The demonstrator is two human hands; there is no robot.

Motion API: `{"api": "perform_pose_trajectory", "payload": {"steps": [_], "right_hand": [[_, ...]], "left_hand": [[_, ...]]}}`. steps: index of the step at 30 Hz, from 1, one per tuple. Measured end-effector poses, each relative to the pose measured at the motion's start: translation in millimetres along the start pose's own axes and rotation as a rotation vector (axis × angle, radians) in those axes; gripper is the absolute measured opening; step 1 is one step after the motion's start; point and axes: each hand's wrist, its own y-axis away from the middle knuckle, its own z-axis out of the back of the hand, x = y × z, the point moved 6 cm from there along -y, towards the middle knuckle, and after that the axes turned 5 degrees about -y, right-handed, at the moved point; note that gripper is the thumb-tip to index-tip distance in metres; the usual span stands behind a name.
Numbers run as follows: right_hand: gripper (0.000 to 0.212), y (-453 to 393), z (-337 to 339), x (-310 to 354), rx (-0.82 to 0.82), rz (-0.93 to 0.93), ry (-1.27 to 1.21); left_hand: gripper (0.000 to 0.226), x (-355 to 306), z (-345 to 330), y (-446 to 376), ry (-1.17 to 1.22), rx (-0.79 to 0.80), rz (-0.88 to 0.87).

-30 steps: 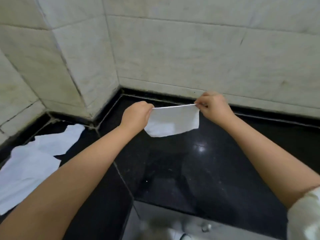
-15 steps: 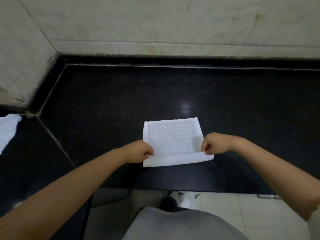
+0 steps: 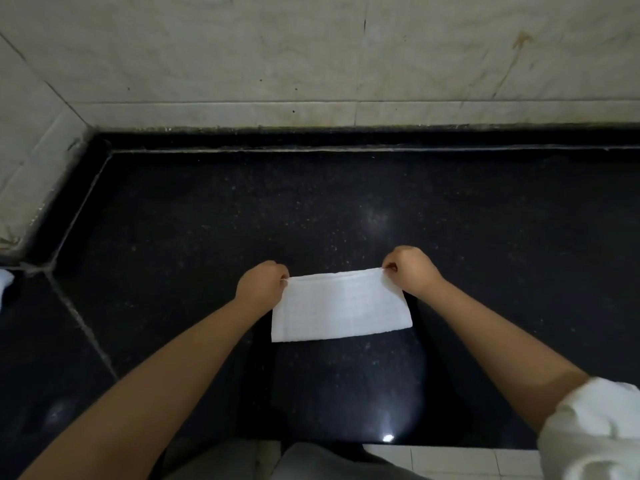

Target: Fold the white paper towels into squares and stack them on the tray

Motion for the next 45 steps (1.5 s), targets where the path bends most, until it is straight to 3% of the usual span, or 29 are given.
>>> {"api": "perform_pose_trajectory", "payload": {"steps": [11, 14, 16, 17, 21, 23, 24, 26, 29, 31, 33, 35, 37, 40, 42, 45], "right_hand": [[0.024, -3.6, -12.1, -3.8, -0.101, 0.056, 0.099], [0.016, -1.5, -17.7, 1.2, -0.068, 0.126, 0.162], [0.027, -2.6, -17.0, 4.6, -0.082, 0.237, 0.229], [0.032, -3.4, -14.0, 7.0, -0.12, 0.279, 0.318], [0.033, -5.3, -19.3, 8.9, 0.081, 0.258, 0.516], [0.027, -1.2, -20.2, 13.1, 0.09, 0.286, 0.572], [0.021, 1.2, -19.0, 17.0, 0.025, 0.329, 0.595], [0.031, 3.5, -19.9, 18.8, -0.037, 0.393, 0.627], [0.026, 5.7, -17.5, 16.8, -0.022, 0.367, 0.63], [0.024, 9.8, -3.1, 23.9, -0.121, 0.417, 0.562], [0.017, 13.4, 23.7, 30.7, -0.238, 0.444, 0.492], [0.002, 20.9, 52.8, 40.0, -0.338, 0.505, 0.396], [0.022, 31.3, 79.3, 44.8, -0.464, 0.51, 0.305], [0.027, 46.9, 86.9, 37.2, -0.598, 0.504, 0.216], [0.026, 56.2, 61.2, 21.5, -0.568, 0.491, 0.217], [0.018, 73.4, 1.3, -8.5, -0.427, 0.395, 0.235]], "left_hand": [[0.026, 9.9, -13.7, 3.0, 0.008, -0.078, -0.004], [0.005, 9.6, -10.4, 8.1, 0.007, -0.099, -0.03], [0.029, 2.8, -9.4, 11.2, -0.009, -0.045, -0.093], [0.031, 2.8, -9.7, 11.7, -0.029, -0.032, -0.09], [0.029, -2.7, -7.4, 12.9, -0.074, 0.004, -0.129], [0.039, -4.9, -7.9, 13.1, -0.175, 0.015, -0.18], [0.045, -0.9, -11.0, 7.2, -0.198, -0.044, -0.215], [0.045, -1.3, -5.4, 7.0, -0.246, -0.135, -0.264], [0.036, -1.8, 15.9, 16.2, -0.239, -0.184, -0.252], [0.02, -1.4, 29.2, 19.6, -0.148, -0.174, -0.216], [0.02, 2.4, 47.8, 17.3, -0.118, -0.226, -0.163], [0.018, -2.4, 76.1, 21.0, -0.098, -0.348, -0.201], [0.022, -7.4, 99.7, 26.8, -0.071, -0.556, -0.306], [0.03, -12.2, 97.5, 39.6, -0.101, -0.734, -0.382], [0.03, -17.8, 67.8, 45.6, -0.13, -0.706, -0.449], [0.023, -24.4, 0.3, 55.8, -0.18, -0.477, -0.526]]}}
